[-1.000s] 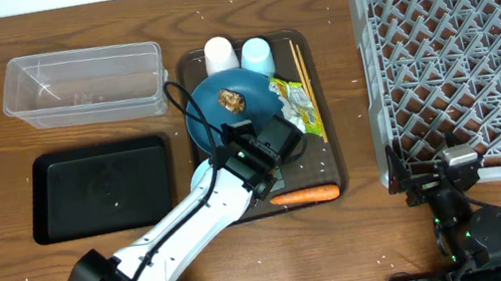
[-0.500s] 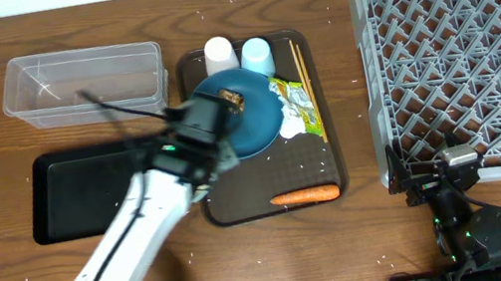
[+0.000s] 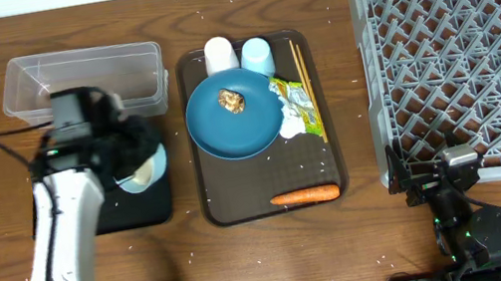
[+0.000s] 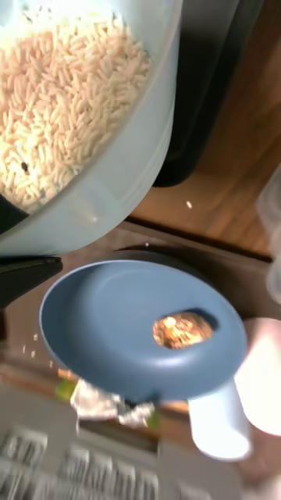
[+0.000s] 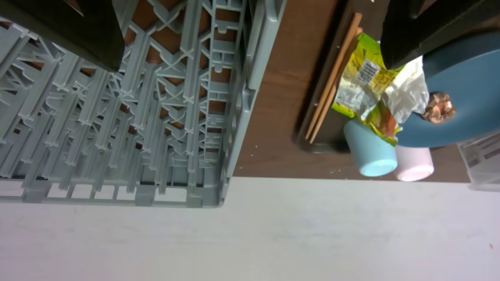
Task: Sort waste into correct bins and load items into the dishwasher rack
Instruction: 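Lift the white bowl with the left gripper over the black tray, then tip the white bowl with the left gripper, pouring rice onto black tray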
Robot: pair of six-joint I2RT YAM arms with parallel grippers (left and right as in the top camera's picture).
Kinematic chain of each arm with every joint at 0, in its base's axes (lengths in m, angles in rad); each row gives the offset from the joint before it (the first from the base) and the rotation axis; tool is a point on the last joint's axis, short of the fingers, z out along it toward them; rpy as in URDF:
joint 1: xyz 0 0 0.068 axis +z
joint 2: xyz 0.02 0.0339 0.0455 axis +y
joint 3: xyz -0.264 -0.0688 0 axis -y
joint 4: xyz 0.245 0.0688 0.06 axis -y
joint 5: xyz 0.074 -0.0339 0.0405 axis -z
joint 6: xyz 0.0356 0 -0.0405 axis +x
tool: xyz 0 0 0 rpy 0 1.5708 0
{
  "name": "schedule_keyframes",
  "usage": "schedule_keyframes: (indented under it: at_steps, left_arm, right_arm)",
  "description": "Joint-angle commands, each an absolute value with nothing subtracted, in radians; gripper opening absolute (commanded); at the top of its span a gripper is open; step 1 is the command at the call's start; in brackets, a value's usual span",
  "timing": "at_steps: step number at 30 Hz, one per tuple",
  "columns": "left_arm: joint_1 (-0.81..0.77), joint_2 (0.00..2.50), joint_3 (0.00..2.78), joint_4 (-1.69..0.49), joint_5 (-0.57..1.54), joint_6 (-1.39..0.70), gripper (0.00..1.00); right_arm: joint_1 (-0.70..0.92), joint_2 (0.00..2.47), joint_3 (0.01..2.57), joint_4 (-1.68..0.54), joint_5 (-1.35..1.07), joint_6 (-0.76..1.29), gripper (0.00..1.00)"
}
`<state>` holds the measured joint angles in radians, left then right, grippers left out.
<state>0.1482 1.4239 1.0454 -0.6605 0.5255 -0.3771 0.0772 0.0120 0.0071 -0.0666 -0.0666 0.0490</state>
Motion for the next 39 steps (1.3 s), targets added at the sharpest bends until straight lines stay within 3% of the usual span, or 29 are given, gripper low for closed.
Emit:
schedule_keyframes:
  at_steps: [1, 8, 15, 26, 39]
  left_arm:
    - [0.254, 1.436, 1.038, -0.657, 0.805, -0.261, 0.06]
    - [0.447, 1.536, 1.038, -0.656, 1.134, -0.175, 0.06]
    - [0.533, 1.685, 1.038, -0.667, 1.371, -0.123, 0.06]
    - [0.556, 1.756, 1.038, -0.675, 1.564, -0.124, 0.06]
    - [0.632, 1.757, 1.037, -0.782, 1.573, -0.134, 0.06]
  right_arm:
    - [0.059, 0.007, 0.006, -0.07, -0.06, 0.063, 0.99]
    - [0.059, 0.007, 0.006, -0.07, -0.06, 0.063, 0.99]
    - [0.059, 0.007, 0.006, -0.07, -0.06, 0.063, 0.99]
    - [0.059, 0.007, 0.006, -0.07, -0.06, 0.063, 0.99]
    - [0.059, 0.007, 0.006, -0.07, -0.06, 0.063, 0.99]
